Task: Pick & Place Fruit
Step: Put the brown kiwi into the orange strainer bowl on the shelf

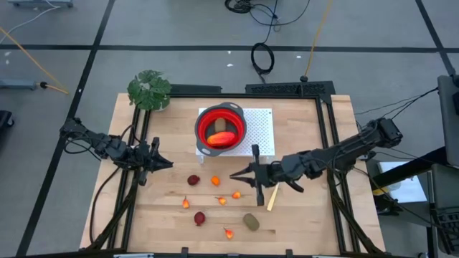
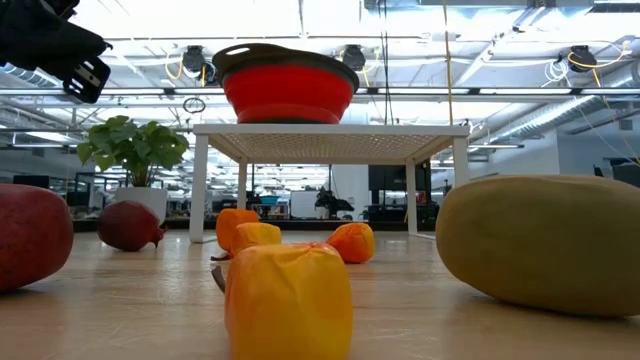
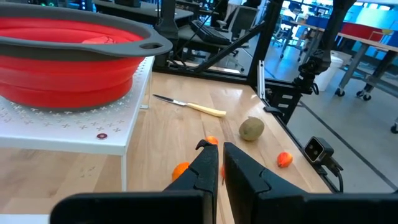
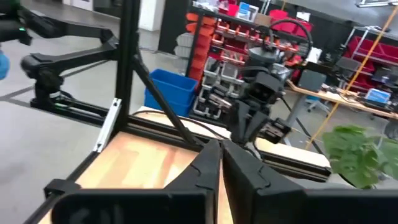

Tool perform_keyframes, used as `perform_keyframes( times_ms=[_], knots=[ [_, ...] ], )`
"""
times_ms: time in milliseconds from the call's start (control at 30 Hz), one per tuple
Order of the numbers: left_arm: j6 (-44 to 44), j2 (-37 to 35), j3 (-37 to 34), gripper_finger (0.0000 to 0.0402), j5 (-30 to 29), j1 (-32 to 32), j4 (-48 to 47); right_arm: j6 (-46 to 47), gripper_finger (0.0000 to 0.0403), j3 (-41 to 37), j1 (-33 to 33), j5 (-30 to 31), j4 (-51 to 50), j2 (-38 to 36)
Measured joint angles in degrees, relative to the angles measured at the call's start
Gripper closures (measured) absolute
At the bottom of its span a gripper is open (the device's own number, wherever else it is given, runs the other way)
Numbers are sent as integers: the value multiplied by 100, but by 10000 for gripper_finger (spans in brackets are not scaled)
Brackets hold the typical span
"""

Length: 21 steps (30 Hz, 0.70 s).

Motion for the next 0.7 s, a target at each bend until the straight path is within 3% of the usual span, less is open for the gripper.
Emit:
perform_keyframes(
  times_ms=[200,700],
  knots=[
    [-9,0,0,378,-2,0,0,207,400,0,144,0,54,2],
    [-13,0,0,378,-7,0,33,1748,395,0,260,-13,52,0]
  ],
)
